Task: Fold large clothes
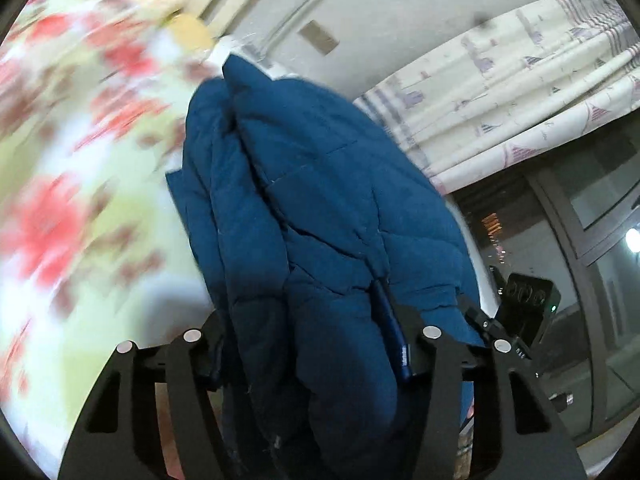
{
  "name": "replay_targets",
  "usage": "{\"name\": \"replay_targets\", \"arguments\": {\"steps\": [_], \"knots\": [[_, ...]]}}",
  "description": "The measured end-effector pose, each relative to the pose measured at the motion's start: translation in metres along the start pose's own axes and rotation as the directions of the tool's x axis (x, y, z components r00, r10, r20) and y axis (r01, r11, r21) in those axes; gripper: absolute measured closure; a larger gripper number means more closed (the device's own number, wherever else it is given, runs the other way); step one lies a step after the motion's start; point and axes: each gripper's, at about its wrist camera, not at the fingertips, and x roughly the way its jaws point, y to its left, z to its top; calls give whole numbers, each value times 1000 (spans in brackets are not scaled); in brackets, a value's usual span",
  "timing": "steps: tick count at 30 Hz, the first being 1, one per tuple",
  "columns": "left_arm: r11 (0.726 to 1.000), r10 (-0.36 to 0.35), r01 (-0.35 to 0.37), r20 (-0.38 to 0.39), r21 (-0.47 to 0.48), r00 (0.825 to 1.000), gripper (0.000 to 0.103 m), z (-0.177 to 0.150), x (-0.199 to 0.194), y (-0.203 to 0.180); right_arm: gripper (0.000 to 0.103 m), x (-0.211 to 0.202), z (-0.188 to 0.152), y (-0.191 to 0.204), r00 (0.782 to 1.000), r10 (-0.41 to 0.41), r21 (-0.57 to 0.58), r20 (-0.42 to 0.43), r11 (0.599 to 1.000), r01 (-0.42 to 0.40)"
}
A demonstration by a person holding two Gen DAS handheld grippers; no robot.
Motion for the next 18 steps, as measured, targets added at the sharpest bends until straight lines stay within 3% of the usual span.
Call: {"name": "replay_targets", "arguments": {"steps": [2,4,5,7,10,11,13,15,16,17,18], "knots": [[999,22,-22,17,27,1000,54,19,28,-13,46,-3,18,-20,999,-30,10,16,1000,29],[998,61,-61,-3,18,998,53,28,57,-13,42,6,28,-48,998,-45,67,-31,997,47],[996,84,-84,-21,8,996,49,28,72,-11,31,15,29,-66,994,-73,107,-82,991,82],[995,95,-94,16,-10,995,39,22,78,-7,17,18,28,-82,993,-77,155,-93,984,91],[984,175,-176,68,-3,982,23,5,60,-13,12,1,24,-56,983,-170,113,-65,978,177],[971,232,-237,98,33,968,19,-6,48,-21,11,-8,21,-47,979,-198,89,-48,975,202],[950,288,-300,128,86,949,18,-21,31,-34,9,-30,12,-27,960,-281,57,8,958,280],[915,357,-383,188,127,915,12,-36,1,-54,7,-63,-2,-6,950,-298,51,96,954,294],[890,393,-432,235,145,889,12,-43,-12,-67,5,-82,-9,11,942,-300,45,153,954,297],[845,437,-506,320,175,841,9,-54,-32,-91,3,-98,-12,19,932,-307,37,190,951,306],[814,451,-546,377,197,809,8,-59,-45,-106,3,-115,-15,33,919,-318,21,234,946,323]]}}
